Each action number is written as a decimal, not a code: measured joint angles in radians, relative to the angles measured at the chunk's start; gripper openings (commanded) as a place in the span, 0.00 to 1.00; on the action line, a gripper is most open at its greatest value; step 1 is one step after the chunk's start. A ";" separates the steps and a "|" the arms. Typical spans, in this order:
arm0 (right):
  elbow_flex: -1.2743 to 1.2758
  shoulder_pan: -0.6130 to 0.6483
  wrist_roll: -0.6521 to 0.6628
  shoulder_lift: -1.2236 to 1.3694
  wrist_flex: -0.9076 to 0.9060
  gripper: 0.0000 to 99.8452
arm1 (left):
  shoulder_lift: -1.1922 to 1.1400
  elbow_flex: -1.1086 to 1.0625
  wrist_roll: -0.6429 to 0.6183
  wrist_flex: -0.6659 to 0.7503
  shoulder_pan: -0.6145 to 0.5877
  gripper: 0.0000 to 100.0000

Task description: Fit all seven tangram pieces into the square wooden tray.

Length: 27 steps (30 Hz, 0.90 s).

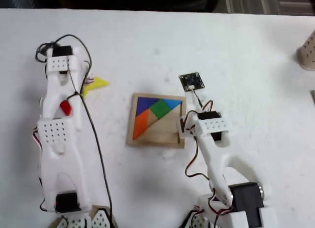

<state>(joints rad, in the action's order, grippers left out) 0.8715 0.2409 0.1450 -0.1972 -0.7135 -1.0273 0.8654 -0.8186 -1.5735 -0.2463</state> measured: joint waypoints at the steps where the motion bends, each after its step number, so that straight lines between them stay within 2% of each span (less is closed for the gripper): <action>1: 0.000 0.002 0.000 0.000 0.000 0.14 | -0.002 0.018 0.000 -0.012 0.000 0.06; 5: 0.000 0.002 0.000 0.000 0.000 0.14 | -0.012 0.114 0.009 -0.087 0.005 0.15; 11: 0.000 0.002 0.000 0.000 0.000 0.14 | -0.015 0.157 0.009 -0.155 0.029 0.06; 13: 0.006 0.002 0.000 0.000 0.002 0.14 | -0.015 0.170 0.009 -0.158 0.028 0.08; 16: 0.009 0.012 0.000 0.000 0.000 0.14 | -0.015 0.221 0.011 -0.158 0.028 0.17; 22: 0.014 0.017 0.000 0.000 0.000 0.14 | -0.015 0.301 0.015 -0.152 0.028 0.43; 24: 0.014 0.017 0.000 0.000 0.000 0.14 | -0.015 0.301 0.014 -0.132 0.026 0.47; 27: 0.014 0.017 0.000 0.000 0.000 0.14 | -0.015 0.261 0.014 -0.081 0.009 0.46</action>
<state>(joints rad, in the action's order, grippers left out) 0.8853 0.2578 0.1450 -0.1972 -0.7135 -1.0426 1.1262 -0.8048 -1.6548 -0.2371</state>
